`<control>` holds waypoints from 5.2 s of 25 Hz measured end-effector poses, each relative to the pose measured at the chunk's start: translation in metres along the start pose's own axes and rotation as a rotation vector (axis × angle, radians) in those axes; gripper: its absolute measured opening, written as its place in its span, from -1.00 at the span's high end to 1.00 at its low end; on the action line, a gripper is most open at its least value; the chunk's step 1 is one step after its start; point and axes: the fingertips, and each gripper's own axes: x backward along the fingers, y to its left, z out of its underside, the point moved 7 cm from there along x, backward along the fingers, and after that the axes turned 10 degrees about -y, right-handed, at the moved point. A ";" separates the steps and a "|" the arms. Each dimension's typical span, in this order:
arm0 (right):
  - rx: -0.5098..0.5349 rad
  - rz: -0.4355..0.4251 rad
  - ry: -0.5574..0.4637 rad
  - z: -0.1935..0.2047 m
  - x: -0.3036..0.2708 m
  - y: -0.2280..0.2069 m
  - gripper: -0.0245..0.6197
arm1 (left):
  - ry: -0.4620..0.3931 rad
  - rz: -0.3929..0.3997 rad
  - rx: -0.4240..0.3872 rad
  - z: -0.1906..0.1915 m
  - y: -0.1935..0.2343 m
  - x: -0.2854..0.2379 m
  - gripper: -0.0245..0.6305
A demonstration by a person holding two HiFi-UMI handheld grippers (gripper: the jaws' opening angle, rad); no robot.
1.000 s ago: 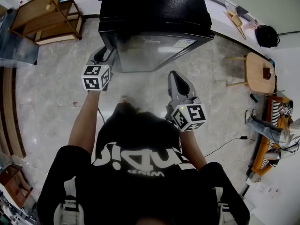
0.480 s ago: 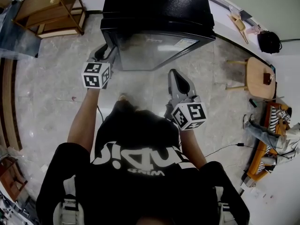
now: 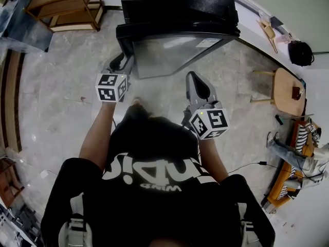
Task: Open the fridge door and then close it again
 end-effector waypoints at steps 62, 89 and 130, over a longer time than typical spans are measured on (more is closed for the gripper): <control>-0.019 0.064 -0.056 0.020 0.153 0.065 0.93 | 0.063 0.164 0.034 0.049 -0.147 0.134 0.75; -0.025 0.031 -0.043 0.018 0.155 0.042 0.93 | 0.055 0.113 0.025 0.055 -0.173 0.141 0.75; -0.037 -0.024 -0.024 0.005 -0.003 0.010 0.93 | 0.026 -0.033 0.020 0.007 -0.019 0.040 0.65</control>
